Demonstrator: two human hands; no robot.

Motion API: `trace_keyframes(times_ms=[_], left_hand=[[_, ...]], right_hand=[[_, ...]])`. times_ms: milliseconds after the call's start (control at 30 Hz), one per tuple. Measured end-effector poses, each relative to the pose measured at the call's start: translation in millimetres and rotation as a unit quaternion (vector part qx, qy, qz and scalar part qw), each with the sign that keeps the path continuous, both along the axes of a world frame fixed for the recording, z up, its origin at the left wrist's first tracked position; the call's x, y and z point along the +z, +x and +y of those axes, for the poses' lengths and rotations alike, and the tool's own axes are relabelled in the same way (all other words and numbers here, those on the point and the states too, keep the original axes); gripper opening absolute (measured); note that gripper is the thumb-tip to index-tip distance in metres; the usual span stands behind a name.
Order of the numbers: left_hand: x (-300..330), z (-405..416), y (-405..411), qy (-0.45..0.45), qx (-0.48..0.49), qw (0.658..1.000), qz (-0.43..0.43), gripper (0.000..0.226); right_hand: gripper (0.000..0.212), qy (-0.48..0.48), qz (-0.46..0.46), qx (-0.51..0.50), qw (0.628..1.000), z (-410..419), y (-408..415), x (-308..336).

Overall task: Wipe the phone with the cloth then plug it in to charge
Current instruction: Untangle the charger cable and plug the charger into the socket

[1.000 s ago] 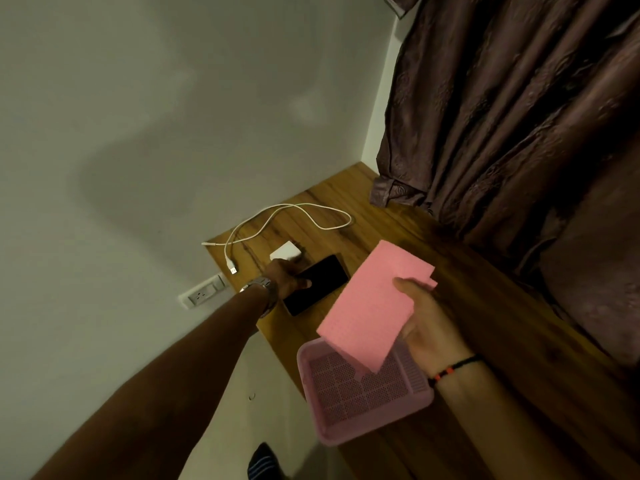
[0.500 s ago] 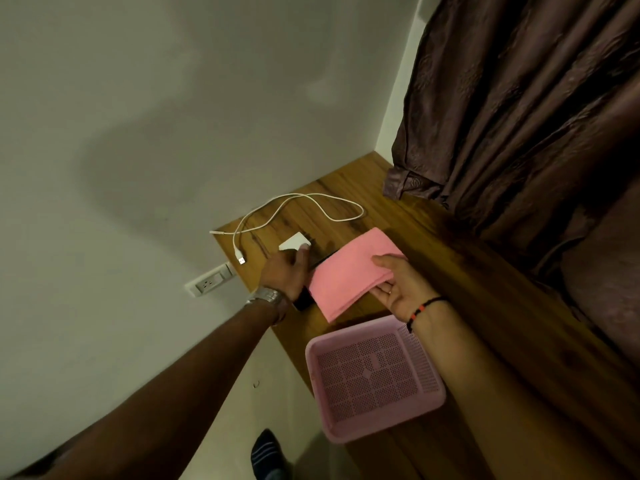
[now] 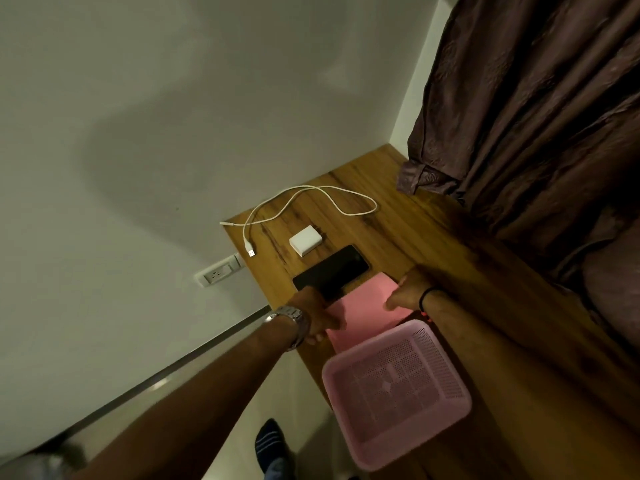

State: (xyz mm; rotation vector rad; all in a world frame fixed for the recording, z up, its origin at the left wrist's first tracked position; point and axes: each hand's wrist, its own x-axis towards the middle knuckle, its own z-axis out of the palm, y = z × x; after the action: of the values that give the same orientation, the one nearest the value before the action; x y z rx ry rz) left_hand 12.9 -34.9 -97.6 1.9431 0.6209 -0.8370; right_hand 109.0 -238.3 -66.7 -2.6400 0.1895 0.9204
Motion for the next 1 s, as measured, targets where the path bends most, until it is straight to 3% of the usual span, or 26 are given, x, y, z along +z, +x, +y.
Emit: trace_keyframes(times_ms=[200,333,467,633,867,1000], left_hand=[[-7,-3,-10,0.166,-0.065,0.983,-0.050,0.070],[2,18,-17,0.093,-0.037,0.994,-0.047,0.064],[10,62,-15,0.101,0.058,0.988,-0.100,0.041],[8,101,7,0.201,0.131,0.945,-0.223,0.035],[3,89,72,0.262,0.016,0.906,-0.333,0.071],[-7,77,107,0.312,-0.079,0.892,-0.317,0.074]], right_hand=[[0.066,-0.053,-0.040,0.012,0.998,8,-5,0],[0.056,-0.047,-0.097,0.030,0.994,13,-1,5],[0.020,0.052,-0.187,0.038,0.980,21,12,8],[0.020,0.165,-0.199,0.003,0.966,50,18,4],[0.013,0.219,-0.204,-0.012,0.954,96,26,-12],[0.011,0.217,-0.207,-0.021,0.954,110,31,-19]])
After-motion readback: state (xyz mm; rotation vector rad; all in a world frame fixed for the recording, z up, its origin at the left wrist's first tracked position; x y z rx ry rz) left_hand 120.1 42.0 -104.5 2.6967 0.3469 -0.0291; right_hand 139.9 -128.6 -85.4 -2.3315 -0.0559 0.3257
